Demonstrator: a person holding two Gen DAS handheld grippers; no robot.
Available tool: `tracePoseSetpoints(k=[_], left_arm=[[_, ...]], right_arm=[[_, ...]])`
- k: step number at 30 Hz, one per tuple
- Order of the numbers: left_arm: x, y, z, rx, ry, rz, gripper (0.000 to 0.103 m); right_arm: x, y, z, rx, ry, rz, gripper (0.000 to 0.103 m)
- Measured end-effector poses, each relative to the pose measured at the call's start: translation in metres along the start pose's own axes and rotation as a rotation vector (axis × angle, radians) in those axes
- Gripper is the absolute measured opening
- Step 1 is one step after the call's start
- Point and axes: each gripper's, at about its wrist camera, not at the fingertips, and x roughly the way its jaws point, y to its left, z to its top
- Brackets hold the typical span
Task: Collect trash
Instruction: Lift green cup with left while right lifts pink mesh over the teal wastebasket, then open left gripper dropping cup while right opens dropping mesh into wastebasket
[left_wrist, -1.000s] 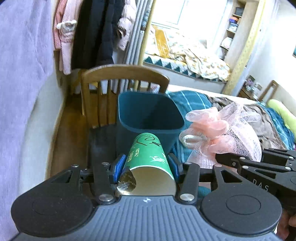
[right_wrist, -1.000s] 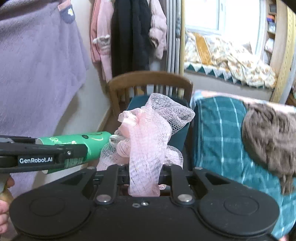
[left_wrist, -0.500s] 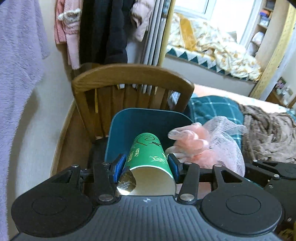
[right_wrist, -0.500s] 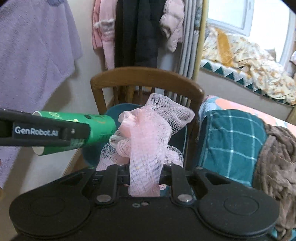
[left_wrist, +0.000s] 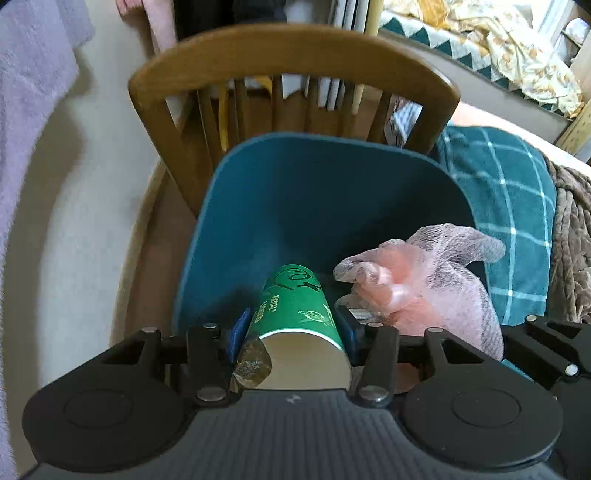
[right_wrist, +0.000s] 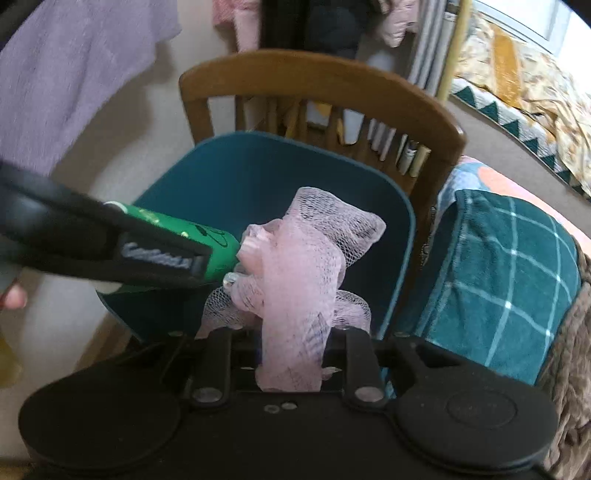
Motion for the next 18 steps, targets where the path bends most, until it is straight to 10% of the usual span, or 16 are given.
tracePoseSetpoints(k=[18], left_arm=[[0.052,-0.01,-0.007,-0.005,0.129,0.021,0.05]], right_arm=[[0.03,0.001,-0.003,-0.096,0.071,0.049,0.039]])
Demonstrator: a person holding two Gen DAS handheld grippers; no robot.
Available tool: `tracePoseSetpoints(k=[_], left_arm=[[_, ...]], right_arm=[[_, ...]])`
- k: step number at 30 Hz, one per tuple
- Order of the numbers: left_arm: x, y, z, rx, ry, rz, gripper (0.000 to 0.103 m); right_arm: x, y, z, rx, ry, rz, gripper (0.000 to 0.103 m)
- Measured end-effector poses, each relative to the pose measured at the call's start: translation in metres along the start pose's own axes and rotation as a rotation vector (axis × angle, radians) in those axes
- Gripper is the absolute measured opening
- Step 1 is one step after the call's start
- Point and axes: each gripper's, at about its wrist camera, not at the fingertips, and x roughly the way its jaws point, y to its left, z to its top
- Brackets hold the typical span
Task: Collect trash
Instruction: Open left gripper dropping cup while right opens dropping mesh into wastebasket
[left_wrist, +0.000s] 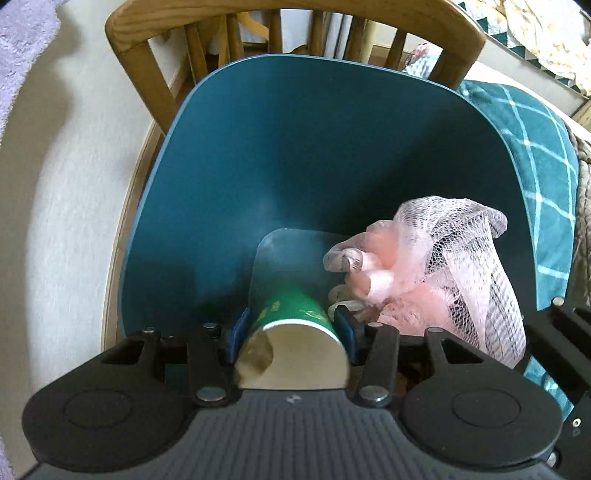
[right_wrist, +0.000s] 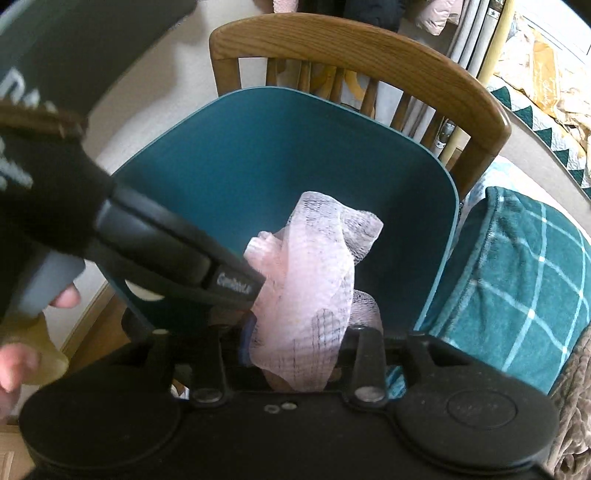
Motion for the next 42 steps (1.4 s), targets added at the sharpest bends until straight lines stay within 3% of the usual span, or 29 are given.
tracePoseSetpoints(k=[8,14,24,31,42], left_arm=[[-0.011,-0.001,-0.001,-0.015,-0.035,-0.032,0.067],[-0.029,0.006,-0.01,-0.018,-0.072,-0.064,0.067],[-0.077,0.033,-0.037,0.001,-0.14,-0.078,0.067],[-0.101,0.055,-0.053,0.013,-0.193,-0.071,0.067],[-0.138,0.087,-0.073,-0.013,-0.268,-0.084,0.068]], right_arm=[[-0.011,0.0,-0.002,-0.001,-0.025,0.015,0.062],[-0.027,0.004,-0.005,0.002,-0.062,0.017,0.068],[-0.063,0.024,-0.01,-0.006,-0.161,0.008,0.102],[-0.061,0.038,-0.001,-0.081,-0.182,-0.039,0.103],[-0.084,0.033,-0.003,-0.002,-0.195,-0.062,0.103]])
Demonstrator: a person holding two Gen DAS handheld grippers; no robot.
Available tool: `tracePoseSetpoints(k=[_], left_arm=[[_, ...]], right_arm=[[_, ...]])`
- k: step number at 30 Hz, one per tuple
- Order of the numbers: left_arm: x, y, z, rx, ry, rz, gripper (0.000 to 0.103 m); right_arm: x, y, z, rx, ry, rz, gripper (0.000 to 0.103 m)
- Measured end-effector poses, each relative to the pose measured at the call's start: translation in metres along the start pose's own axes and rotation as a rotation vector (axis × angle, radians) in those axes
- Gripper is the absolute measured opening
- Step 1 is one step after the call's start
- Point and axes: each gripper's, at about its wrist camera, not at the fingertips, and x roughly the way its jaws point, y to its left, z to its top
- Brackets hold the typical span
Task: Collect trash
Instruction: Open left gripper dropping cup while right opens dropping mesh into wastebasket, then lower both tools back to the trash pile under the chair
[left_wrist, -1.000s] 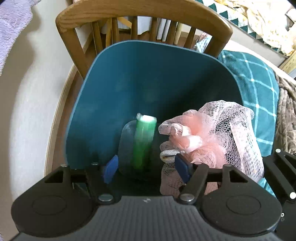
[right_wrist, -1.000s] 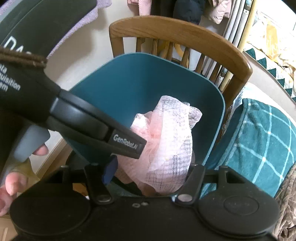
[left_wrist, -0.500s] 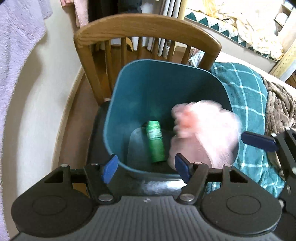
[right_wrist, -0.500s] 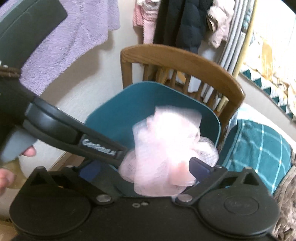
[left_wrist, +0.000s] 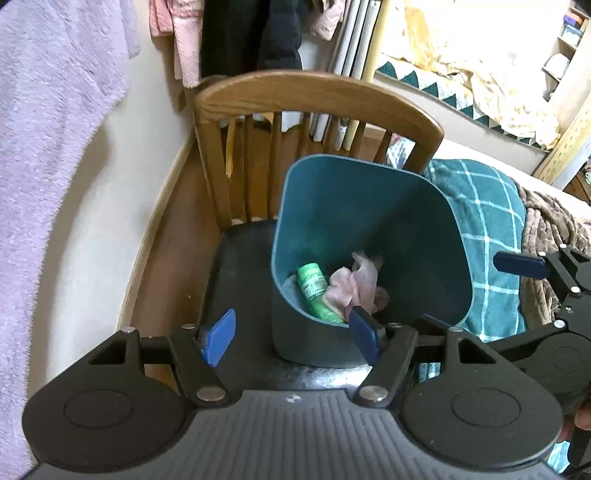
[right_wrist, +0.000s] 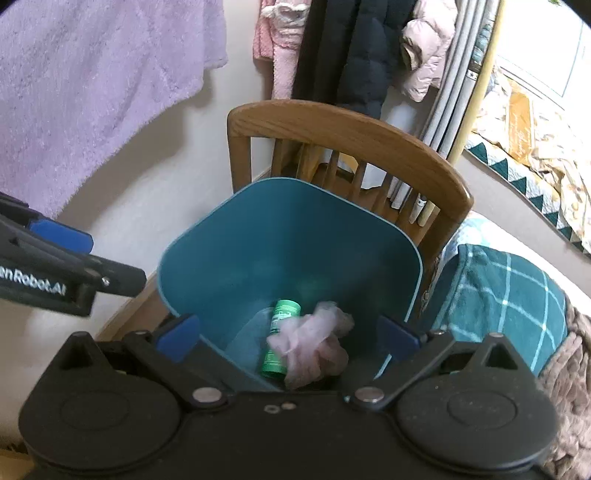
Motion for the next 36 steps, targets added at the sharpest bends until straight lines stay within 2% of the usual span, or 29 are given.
tracePoseSetpoints(k=[7,15,17,22,28,31,36], left_arm=[[-0.034,0.015,-0.016,0.044,-0.064,-0.007,0.068],[-0.077,0.032,-0.052,0.155,-0.134,-0.02,0.068],[-0.086,0.037,-0.062,0.18,-0.147,-0.032,0.078],[-0.102,0.05,-0.088,0.227,-0.168,-0.052,0.08],[-0.106,0.063,-0.118,0.227,-0.179,-0.041,0.08],[-0.099,0.066,-0.134,0.206,-0.175,-0.026,0.082],[-0.069,0.067,-0.161,0.145,-0.13,-0.042,0.083]], right_arm=[[-0.032,0.021,-0.011,0.056,-0.042,0.019,0.103],[-0.074,0.059,-0.032,0.146,-0.09,0.002,0.103],[-0.085,0.07,-0.04,0.172,-0.099,-0.01,0.103],[-0.104,0.095,-0.062,0.236,-0.114,-0.033,0.103],[-0.113,0.112,-0.091,0.303,-0.131,-0.024,0.103],[-0.11,0.115,-0.107,0.296,-0.13,-0.009,0.103],[-0.09,0.117,-0.134,0.249,-0.113,0.001,0.103]])
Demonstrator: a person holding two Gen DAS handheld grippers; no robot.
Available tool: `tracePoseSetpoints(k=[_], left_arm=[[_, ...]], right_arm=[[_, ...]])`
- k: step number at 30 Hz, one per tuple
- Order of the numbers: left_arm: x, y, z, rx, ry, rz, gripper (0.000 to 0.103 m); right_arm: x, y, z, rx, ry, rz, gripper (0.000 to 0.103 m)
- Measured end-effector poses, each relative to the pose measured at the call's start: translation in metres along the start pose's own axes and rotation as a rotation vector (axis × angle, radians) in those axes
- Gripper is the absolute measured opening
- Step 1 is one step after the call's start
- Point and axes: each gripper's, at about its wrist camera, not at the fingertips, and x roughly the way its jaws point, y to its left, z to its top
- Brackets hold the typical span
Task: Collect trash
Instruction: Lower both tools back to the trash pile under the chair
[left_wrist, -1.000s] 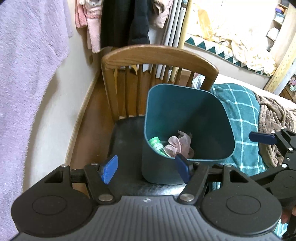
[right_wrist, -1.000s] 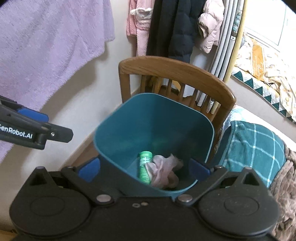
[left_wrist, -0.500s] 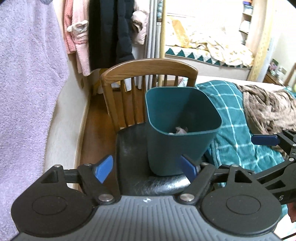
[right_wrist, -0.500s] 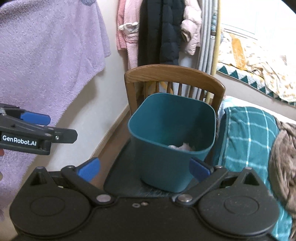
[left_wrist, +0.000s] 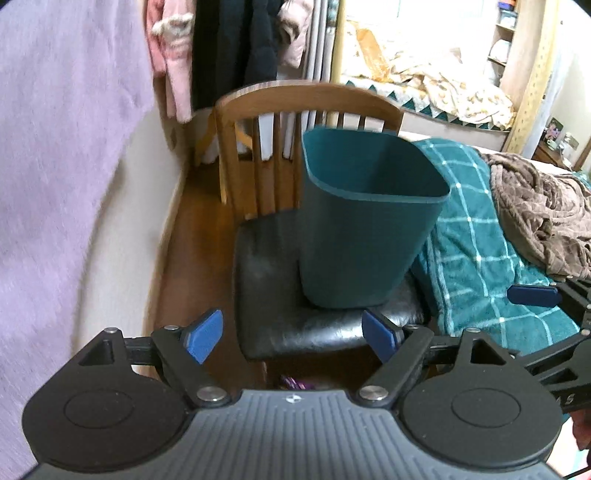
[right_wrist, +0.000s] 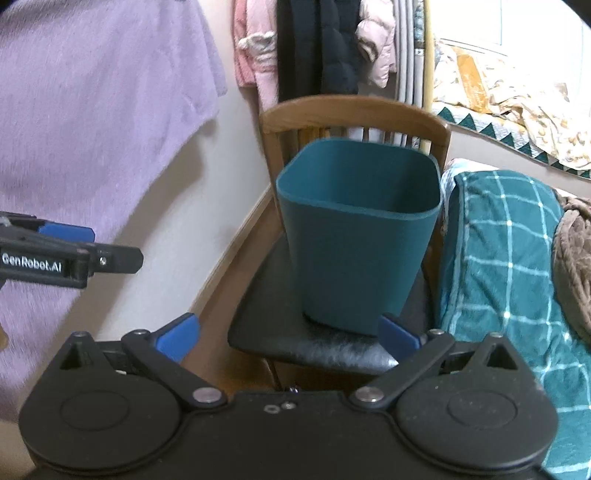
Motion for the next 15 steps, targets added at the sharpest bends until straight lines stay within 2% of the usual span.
tracePoseSetpoints(k=[6,9,12,15], left_arm=[[0.047,0.005,-0.05,-0.107,0.077,-0.001,0.086],[0.076,0.012,-0.077,-0.136,0.102,0.002,0.095],[0.109,0.024,-0.104,-0.172,0.132,0.015,0.096],[0.155,0.041,-0.134,-0.228,0.201,0.026,0.096]], right_arm=[[0.038,-0.005,-0.044,-0.068,0.06,0.037,0.103],[0.064,-0.01,-0.072,-0.099,0.109,0.053,0.103],[0.094,-0.015,-0.101,-0.117,0.156,0.055,0.103],[0.128,-0.021,-0.134,-0.125,0.203,0.054,0.103]])
